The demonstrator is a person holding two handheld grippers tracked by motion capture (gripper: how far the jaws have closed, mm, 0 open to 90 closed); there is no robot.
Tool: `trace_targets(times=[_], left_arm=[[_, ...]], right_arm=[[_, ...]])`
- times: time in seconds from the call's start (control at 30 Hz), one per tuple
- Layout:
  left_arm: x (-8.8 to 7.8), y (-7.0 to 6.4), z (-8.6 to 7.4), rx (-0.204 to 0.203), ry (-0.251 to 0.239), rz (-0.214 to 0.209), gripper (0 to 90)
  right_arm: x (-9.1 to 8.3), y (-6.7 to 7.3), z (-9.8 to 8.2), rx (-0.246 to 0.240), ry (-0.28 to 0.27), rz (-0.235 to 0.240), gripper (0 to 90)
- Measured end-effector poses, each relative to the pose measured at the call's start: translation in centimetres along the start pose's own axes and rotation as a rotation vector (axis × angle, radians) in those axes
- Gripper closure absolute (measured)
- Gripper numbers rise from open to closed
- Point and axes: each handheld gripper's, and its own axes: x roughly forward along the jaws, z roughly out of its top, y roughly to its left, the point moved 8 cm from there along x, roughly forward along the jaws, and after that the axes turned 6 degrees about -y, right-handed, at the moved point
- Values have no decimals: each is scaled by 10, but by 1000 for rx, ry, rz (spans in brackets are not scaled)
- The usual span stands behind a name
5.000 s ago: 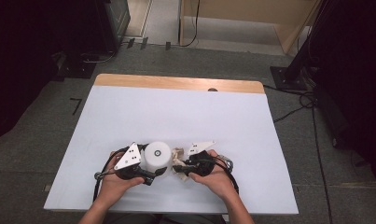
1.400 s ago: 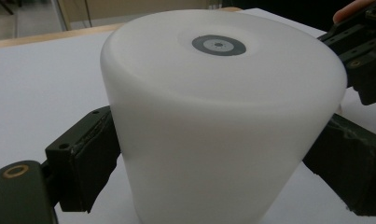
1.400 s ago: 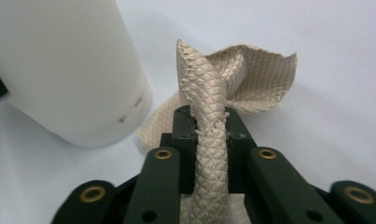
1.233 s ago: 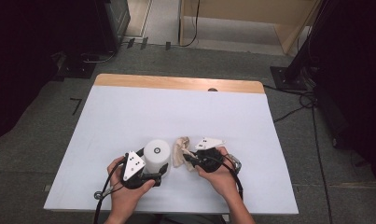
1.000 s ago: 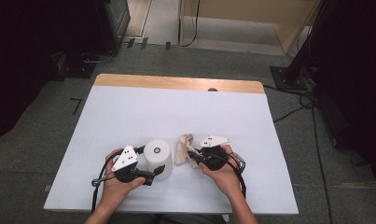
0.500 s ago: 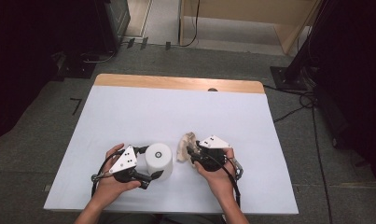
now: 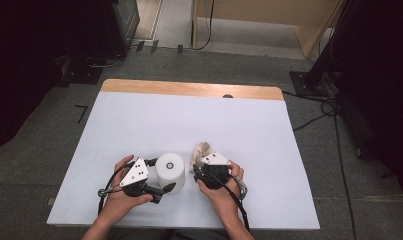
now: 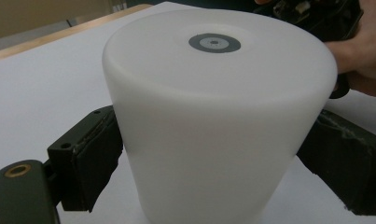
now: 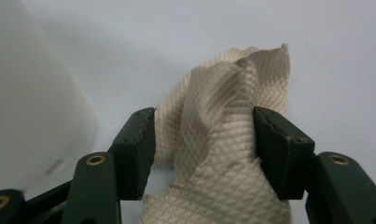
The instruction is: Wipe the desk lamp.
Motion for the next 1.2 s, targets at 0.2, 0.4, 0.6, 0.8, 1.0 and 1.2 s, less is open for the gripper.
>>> trace_targets(times=[0.2,0.4,0.6,0.8,1.0,1.2], left_arm=[[1,0,-2,0,8,-2,86],[1,0,-2,-2,9,-3,86],[0,4,-1,-2,-4,-10,87],[-1,9,0,25,-14,17,91],[1,7,-1,25,-16,15,93],[1,7,-1,33,-20,15,94]], right_arm=[[6,-1,-8,-103,30,-41,534],[6,-11,-8,-104,34,6,778],[-2,-12,-3,-84,18,221,804],[-12,6,-7,-200,21,464,803],[-18,31,-16,-234,68,643,804],[-27,36,-8,-234,9,714,804]])
